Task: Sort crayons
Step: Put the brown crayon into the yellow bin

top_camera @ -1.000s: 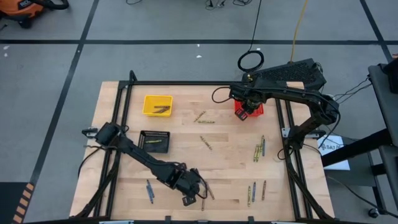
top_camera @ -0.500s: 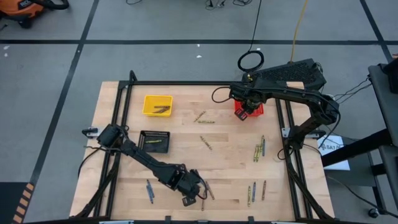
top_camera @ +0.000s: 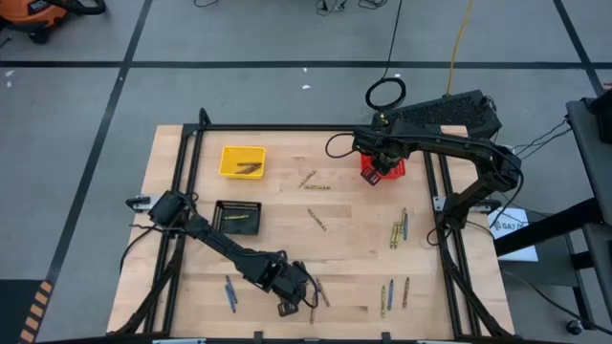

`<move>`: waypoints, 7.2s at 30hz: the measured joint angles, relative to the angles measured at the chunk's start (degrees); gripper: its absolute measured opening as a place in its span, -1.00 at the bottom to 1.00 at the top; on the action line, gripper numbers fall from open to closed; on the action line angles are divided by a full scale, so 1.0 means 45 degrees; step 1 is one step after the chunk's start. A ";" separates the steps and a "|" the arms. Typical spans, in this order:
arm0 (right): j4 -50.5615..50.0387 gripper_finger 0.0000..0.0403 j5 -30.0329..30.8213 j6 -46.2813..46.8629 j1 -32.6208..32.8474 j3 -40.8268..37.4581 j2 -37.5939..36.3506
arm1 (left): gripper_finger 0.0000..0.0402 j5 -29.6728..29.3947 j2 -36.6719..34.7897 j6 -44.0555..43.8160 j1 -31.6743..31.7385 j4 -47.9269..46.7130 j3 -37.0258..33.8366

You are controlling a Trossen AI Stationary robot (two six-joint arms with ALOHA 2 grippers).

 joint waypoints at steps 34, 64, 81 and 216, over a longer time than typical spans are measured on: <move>0.0126 -0.59 0.0000 -0.0117 0.0000 -0.0005 -0.0010 | -0.99 -0.1222 -0.1063 0.2363 0.0087 -0.6128 0.2409; 0.0175 -0.59 0.0000 0.0218 0.0000 -0.0010 -0.0010 | -0.94 0.1289 -0.1622 0.3243 0.0330 -0.5040 0.2409; 0.0175 -0.59 0.0005 0.0215 0.0000 -0.0010 -0.0005 | -0.50 -0.0734 -0.0489 0.2253 -0.0033 -0.4614 0.2409; 0.2462 -0.59 0.0029 -0.3844 0.0413 -0.0010 0.0000 | -1.00 0.0703 -0.8752 1.4264 1.4868 -0.4172 -0.4590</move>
